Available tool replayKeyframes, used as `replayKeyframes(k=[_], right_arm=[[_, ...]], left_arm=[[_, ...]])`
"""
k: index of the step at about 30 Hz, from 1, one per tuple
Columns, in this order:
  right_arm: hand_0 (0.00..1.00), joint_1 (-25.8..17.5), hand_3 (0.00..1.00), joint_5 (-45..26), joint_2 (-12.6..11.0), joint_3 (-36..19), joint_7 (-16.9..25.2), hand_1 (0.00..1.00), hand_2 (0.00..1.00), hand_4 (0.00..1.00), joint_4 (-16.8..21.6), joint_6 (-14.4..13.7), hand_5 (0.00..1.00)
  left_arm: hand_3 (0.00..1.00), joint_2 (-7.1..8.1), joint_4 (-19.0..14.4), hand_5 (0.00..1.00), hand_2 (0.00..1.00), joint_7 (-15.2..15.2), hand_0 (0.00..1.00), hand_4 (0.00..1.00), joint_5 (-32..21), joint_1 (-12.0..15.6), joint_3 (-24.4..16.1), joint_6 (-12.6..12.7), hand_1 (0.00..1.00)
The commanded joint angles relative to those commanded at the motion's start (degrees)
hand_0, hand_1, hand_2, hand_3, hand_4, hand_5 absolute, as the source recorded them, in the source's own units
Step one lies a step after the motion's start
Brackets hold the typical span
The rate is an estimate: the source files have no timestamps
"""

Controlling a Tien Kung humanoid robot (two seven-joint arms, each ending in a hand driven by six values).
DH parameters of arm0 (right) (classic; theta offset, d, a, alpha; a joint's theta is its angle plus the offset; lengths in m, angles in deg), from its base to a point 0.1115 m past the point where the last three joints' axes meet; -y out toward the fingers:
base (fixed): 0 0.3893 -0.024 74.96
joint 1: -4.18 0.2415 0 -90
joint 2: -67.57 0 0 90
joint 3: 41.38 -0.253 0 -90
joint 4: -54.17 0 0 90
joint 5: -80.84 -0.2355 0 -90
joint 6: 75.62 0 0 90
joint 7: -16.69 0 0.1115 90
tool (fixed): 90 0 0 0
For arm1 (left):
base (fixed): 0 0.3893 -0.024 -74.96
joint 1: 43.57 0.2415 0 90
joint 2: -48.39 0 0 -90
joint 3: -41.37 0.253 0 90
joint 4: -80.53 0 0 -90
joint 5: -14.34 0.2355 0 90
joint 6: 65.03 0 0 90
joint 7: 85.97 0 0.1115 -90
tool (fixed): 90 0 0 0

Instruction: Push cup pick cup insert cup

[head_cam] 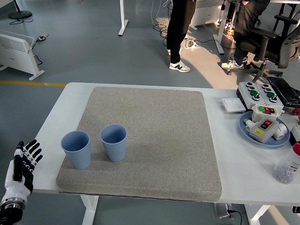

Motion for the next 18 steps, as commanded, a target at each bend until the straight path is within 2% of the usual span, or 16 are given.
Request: replayKeyframes(k=[15,16,18], right_arm=[[0.523,-0.2,0.567,-0.6,0.0,0.1,0.1,0.544,0.62,0.114,0.0,0.0,0.444],[0.523,-0.2,0.567,-0.6,0.0,0.0,0.1,0.544,0.62,0.114,0.0,0.0,0.443],[0.523,-0.2,0.567,-0.4,0.0,-0.1,0.1,0.544,0.62,0.114,0.0,0.0,0.443]], left_arm=[[0.774,0.3,-0.6,0.998,0.846,-0.3,0.856,0.61,1.5,-0.1,0.6,-0.4,0.859],[0.748,0.33,-0.7,0.998,0.796,-0.3,0.823,0.611,2.0,0.0,0.7,-0.5,0.812],[0.748,0.36,-0.8,0.998,0.796,-0.2,0.823,0.611,2.9,0.3,0.8,-0.4,0.812]])
